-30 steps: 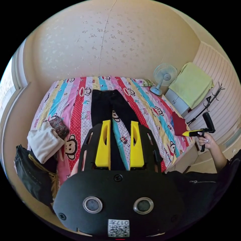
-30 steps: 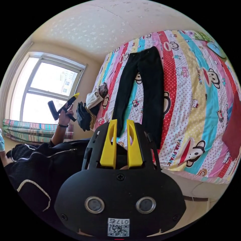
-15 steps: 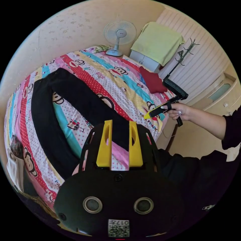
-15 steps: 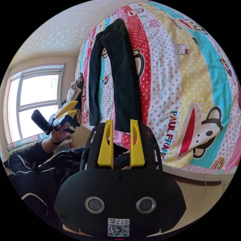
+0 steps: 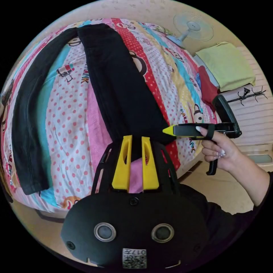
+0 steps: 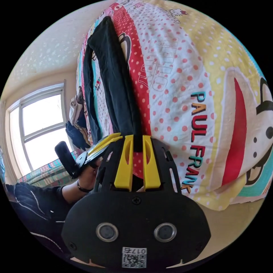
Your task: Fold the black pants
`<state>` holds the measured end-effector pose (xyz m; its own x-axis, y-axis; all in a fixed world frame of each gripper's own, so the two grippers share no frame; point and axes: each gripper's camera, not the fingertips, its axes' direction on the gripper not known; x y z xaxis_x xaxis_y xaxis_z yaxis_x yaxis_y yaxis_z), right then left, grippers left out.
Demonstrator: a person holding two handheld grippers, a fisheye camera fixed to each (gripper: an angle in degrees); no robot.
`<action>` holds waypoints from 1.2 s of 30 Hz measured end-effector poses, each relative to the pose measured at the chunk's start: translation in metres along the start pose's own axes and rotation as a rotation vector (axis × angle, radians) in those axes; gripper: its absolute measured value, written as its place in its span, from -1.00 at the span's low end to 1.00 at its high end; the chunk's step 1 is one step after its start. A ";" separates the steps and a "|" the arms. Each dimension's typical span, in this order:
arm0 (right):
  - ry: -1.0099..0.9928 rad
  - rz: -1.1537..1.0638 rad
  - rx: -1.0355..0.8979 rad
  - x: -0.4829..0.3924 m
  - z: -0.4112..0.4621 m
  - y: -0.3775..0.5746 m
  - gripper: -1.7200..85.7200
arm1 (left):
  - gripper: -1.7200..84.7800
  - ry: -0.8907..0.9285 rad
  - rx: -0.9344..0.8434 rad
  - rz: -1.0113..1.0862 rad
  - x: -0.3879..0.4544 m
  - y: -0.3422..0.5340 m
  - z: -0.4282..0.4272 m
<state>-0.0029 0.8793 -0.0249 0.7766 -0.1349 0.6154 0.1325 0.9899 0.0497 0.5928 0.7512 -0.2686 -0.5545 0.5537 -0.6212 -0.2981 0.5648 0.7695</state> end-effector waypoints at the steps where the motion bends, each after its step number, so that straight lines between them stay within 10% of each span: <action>1: -0.018 0.000 0.002 0.000 -0.003 0.003 -0.83 | -0.82 0.047 -0.001 -0.001 0.005 0.009 -0.015; 7: -0.132 -0.056 -0.028 -0.028 -0.018 0.028 -0.84 | -0.55 0.159 0.431 0.189 0.048 0.062 -0.133; 11: -0.130 -0.158 -0.063 -0.065 -0.011 0.032 -0.85 | -0.49 0.050 0.422 0.379 0.090 0.067 -0.151; 22: -0.080 -0.260 -0.210 -0.075 0.025 0.036 -0.83 | -0.85 -0.095 0.527 0.211 0.113 0.098 -0.212; 31: 0.270 -0.360 0.366 -0.096 -0.018 -0.150 -0.65 | -0.86 0.059 0.598 0.086 0.104 0.134 -0.276; 36: 0.403 -0.421 0.284 -0.091 0.049 -0.303 -0.67 | -0.85 0.094 0.670 0.049 0.104 0.166 -0.315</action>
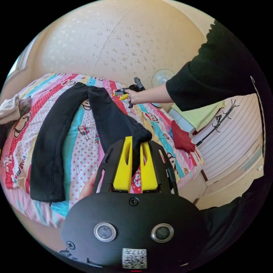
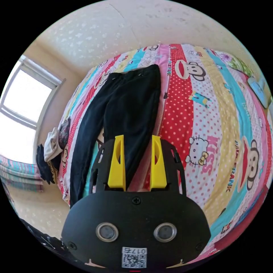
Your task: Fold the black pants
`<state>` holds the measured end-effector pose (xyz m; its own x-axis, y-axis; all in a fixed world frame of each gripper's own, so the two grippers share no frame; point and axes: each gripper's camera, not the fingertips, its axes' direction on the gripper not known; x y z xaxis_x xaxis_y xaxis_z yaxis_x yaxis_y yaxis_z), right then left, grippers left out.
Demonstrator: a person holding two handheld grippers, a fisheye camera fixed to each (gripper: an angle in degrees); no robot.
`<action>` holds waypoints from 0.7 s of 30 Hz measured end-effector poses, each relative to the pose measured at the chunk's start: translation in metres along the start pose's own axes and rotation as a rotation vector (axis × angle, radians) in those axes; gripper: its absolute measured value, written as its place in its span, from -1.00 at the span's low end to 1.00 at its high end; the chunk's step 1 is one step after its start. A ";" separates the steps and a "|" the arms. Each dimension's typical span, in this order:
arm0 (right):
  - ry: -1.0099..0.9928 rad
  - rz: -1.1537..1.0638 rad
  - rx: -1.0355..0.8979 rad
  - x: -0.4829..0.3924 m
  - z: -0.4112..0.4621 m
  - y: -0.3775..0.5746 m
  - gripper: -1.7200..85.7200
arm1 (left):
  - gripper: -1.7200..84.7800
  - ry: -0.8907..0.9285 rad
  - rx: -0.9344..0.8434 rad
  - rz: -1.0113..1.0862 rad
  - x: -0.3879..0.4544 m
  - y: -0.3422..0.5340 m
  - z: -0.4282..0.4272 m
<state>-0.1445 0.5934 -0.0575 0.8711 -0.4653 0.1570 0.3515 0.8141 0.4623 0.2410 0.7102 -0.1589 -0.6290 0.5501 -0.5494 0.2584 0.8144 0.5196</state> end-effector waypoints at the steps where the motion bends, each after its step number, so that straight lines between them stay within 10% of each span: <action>1: 0.006 0.011 0.008 0.004 0.008 -0.003 -0.67 | -0.85 0.001 0.021 -0.013 -0.001 0.001 -0.011; 14: 0.209 0.083 0.055 -0.018 0.084 -0.013 -0.86 | -0.85 0.027 0.056 -0.097 -0.013 0.013 -0.083; 21: -0.005 0.062 0.163 -0.099 0.087 -0.031 -0.88 | -0.85 0.030 0.139 -0.208 -0.058 0.040 -0.136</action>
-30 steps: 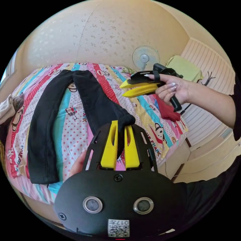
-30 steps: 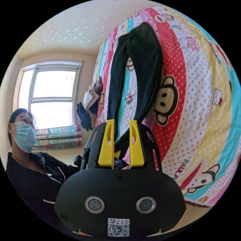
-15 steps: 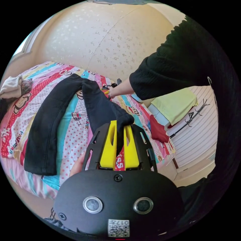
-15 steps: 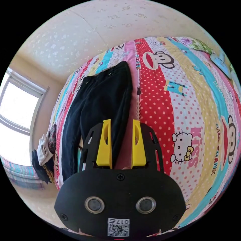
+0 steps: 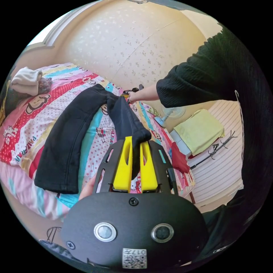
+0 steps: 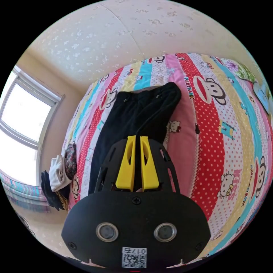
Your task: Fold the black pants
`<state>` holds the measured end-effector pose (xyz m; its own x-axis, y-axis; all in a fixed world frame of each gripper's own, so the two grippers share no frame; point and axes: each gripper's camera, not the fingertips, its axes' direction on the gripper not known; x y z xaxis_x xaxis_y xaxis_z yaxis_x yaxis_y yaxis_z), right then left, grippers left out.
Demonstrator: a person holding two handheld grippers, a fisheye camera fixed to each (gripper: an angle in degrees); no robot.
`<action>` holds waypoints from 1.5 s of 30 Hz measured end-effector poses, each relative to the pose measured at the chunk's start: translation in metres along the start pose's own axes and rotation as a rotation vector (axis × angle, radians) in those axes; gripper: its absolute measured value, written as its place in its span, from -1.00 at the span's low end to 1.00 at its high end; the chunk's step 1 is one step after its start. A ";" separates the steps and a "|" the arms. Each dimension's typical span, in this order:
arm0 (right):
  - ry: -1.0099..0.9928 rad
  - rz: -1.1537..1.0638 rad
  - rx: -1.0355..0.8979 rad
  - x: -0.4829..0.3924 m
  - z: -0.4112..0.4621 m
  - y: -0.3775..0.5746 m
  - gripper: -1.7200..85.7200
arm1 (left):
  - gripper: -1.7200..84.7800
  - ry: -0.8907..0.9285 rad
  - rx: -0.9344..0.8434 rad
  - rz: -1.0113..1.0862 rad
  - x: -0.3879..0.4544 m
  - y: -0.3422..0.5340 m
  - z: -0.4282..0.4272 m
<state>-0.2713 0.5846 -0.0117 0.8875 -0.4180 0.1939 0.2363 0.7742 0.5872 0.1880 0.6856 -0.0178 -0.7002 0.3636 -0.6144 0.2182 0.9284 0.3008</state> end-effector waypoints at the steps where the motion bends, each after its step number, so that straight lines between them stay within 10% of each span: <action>1: -0.017 -0.002 0.002 -0.009 0.003 -0.001 -0.88 | -0.85 -0.013 -0.001 -0.005 -0.004 0.001 -0.008; 11: -0.015 -0.094 -0.059 -0.153 0.138 0.042 -0.89 | -0.85 0.048 0.082 -0.362 -0.111 0.049 -0.088; 19: 0.006 -0.138 -0.122 -0.190 0.226 0.095 -0.87 | -0.85 0.439 0.260 -0.933 -0.267 0.168 -0.135; 29: -0.363 -0.404 -0.243 -0.161 0.137 0.166 -0.82 | -0.85 0.457 0.158 -0.996 -0.296 0.207 -0.151; 45: -0.138 -0.239 -0.265 -0.062 0.081 0.287 -0.77 | -0.86 0.432 0.057 -0.961 -0.262 0.238 -0.152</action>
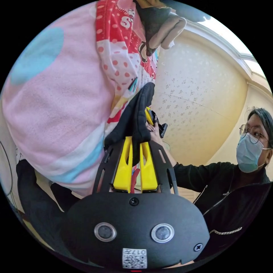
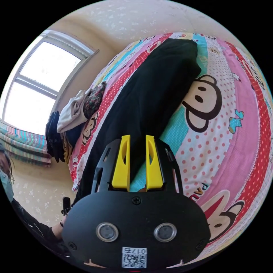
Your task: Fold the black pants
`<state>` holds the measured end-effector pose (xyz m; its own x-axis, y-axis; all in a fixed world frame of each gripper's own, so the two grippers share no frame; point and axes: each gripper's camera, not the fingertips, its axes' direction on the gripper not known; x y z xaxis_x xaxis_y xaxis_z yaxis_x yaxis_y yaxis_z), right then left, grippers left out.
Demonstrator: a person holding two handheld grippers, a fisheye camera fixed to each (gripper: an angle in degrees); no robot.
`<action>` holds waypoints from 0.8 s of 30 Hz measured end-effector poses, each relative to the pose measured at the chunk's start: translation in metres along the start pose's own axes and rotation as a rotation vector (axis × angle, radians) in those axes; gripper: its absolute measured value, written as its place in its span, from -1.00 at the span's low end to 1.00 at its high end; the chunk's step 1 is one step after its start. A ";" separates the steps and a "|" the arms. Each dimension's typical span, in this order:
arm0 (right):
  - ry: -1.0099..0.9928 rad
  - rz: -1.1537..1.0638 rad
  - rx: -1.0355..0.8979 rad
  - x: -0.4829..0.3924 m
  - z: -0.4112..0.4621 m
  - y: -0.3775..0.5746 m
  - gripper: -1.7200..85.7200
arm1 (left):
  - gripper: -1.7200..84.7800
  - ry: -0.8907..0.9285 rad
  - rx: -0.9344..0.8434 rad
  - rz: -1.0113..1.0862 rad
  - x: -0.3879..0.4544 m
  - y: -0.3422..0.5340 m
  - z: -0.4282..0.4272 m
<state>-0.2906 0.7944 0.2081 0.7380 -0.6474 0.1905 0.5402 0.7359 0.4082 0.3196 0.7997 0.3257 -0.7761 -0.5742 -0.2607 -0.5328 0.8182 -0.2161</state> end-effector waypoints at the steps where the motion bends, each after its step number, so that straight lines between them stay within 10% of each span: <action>1: -0.018 0.001 -0.002 0.000 -0.001 0.001 -0.76 | -0.86 0.017 -0.025 -0.013 -0.001 0.002 0.005; 24: 0.014 0.058 -0.192 -0.028 -0.069 -0.047 -0.90 | -0.86 -0.158 0.013 -0.044 -0.008 0.042 -0.003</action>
<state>-0.3084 0.7915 0.1217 0.7749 -0.6011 0.1955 0.5631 0.7970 0.2185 0.3027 0.8390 0.3215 -0.6888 -0.6077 -0.3953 -0.5600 0.7923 -0.2422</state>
